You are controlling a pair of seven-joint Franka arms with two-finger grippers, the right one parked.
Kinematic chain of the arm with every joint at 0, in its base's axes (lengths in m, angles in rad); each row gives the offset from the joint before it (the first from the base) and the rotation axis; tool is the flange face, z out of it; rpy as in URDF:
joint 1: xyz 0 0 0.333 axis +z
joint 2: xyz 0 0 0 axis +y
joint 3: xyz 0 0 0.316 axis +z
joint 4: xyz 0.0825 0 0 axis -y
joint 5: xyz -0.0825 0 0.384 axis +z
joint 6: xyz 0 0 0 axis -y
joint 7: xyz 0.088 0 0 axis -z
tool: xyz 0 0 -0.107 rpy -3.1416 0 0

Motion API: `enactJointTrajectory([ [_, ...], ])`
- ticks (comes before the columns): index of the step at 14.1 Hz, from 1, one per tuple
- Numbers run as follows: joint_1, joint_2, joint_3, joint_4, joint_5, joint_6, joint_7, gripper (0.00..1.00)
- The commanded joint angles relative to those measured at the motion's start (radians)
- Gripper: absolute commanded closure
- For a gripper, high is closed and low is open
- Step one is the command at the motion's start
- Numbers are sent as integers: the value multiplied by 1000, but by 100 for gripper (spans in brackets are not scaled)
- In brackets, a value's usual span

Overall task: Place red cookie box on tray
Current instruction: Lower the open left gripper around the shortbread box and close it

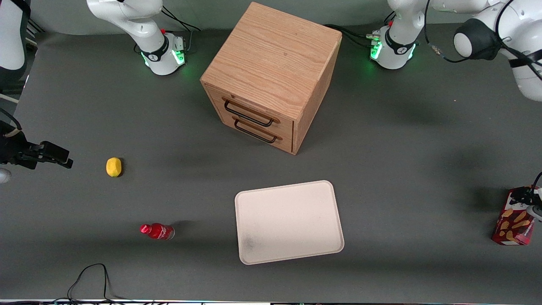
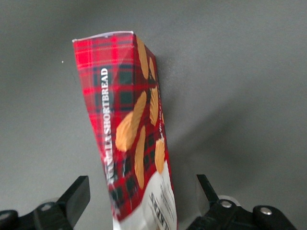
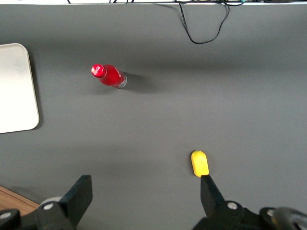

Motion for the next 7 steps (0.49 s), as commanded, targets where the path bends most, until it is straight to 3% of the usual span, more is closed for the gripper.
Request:
enactJointTrajectory([
  [1,15,28,-4,48,-22,1,29,53],
  [2,15,31,-4,45,-22,13,27,90],
  [3,14,33,-4,43,-22,23,24,100],
  [7,14,33,-2,40,-42,23,15,100],
])
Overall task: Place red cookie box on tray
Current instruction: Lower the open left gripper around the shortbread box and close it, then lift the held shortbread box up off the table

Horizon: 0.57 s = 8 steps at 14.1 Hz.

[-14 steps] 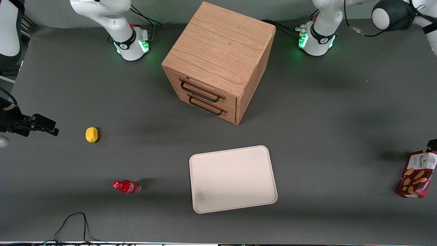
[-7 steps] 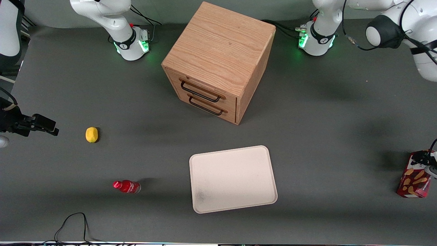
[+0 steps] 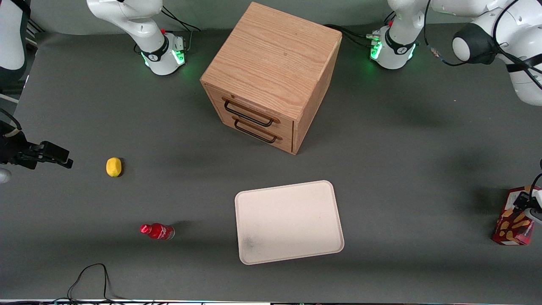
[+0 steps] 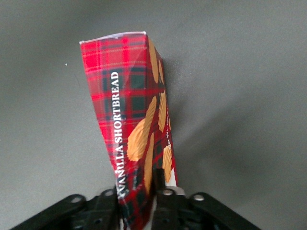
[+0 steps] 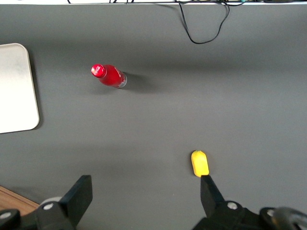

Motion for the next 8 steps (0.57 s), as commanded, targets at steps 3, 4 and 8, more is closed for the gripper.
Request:
enactJointTrajectory([
  [3,-4,-7,-2,25,-22,-38,-53,100],
  [4,-7,-18,-2,25,-22,-77,-91,100],
  [8,-73,-134,12,19,-11,-303,-333,100],
])
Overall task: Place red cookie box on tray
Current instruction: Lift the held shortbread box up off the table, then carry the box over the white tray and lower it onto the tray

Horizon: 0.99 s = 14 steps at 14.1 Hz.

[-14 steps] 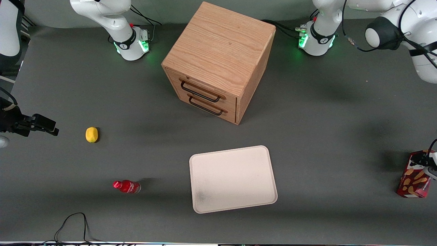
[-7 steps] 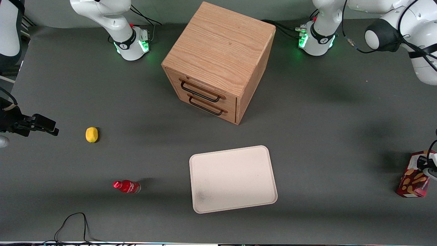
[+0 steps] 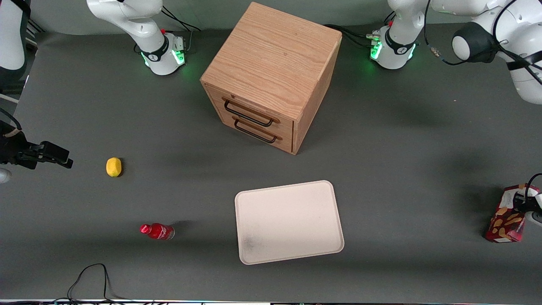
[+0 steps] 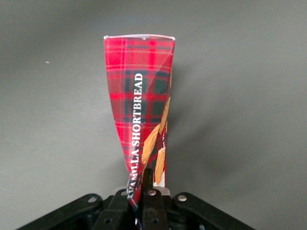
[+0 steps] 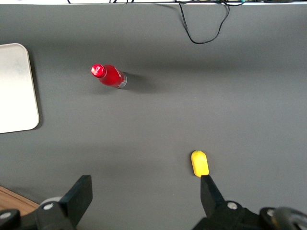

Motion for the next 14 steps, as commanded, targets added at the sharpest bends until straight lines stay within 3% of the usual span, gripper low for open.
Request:
enactJointTrajectory([
  [1,-70,-134,17,-20,6,-186,-207,100],
  [7,-273,-308,6,-22,77,-426,-776,100],
  [10,-394,-320,-23,-9,71,-434,-1101,100],
  [14,-454,-256,-149,116,112,-411,-1418,100],
])
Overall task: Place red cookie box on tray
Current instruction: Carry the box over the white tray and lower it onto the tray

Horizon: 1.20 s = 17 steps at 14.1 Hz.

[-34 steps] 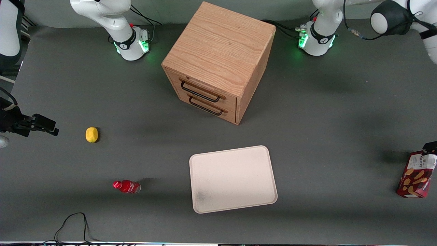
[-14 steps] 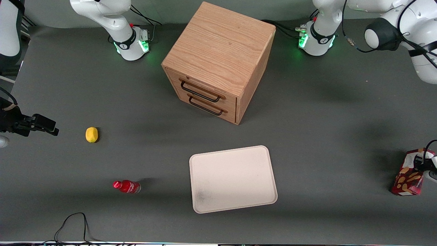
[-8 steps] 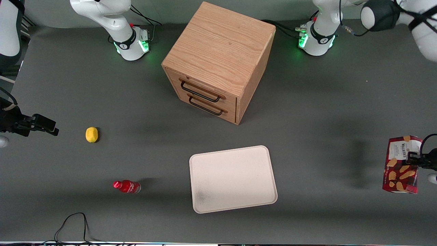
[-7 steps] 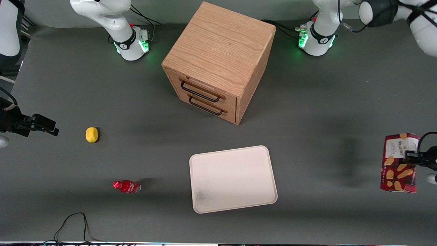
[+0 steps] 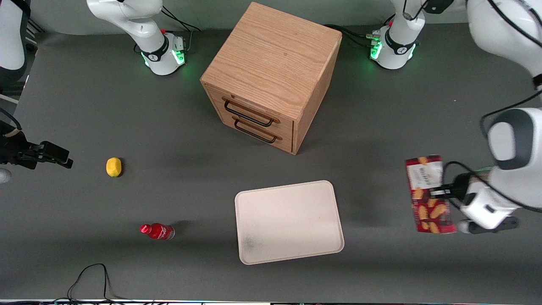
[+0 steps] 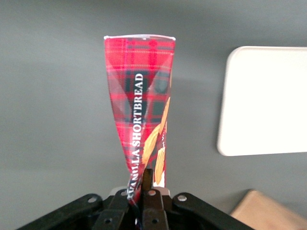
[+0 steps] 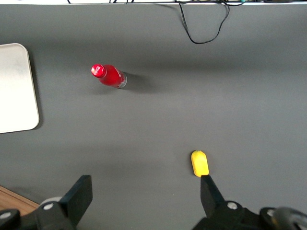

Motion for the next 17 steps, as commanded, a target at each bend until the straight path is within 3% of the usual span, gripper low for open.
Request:
enactJointTrajectory([
  [1,-57,81,-51,129,84,6,-202,100],
  [5,-136,211,-163,164,199,148,-406,100],
  [7,-192,300,-180,164,292,272,-414,100],
  [13,-209,397,-197,153,308,408,-428,100],
  [14,-209,397,-197,148,308,427,-423,82],
  [15,-215,397,-196,130,331,453,-413,6],
  [16,-221,397,-197,122,366,481,-397,0],
  [17,-221,397,-197,118,370,490,-400,0],
])
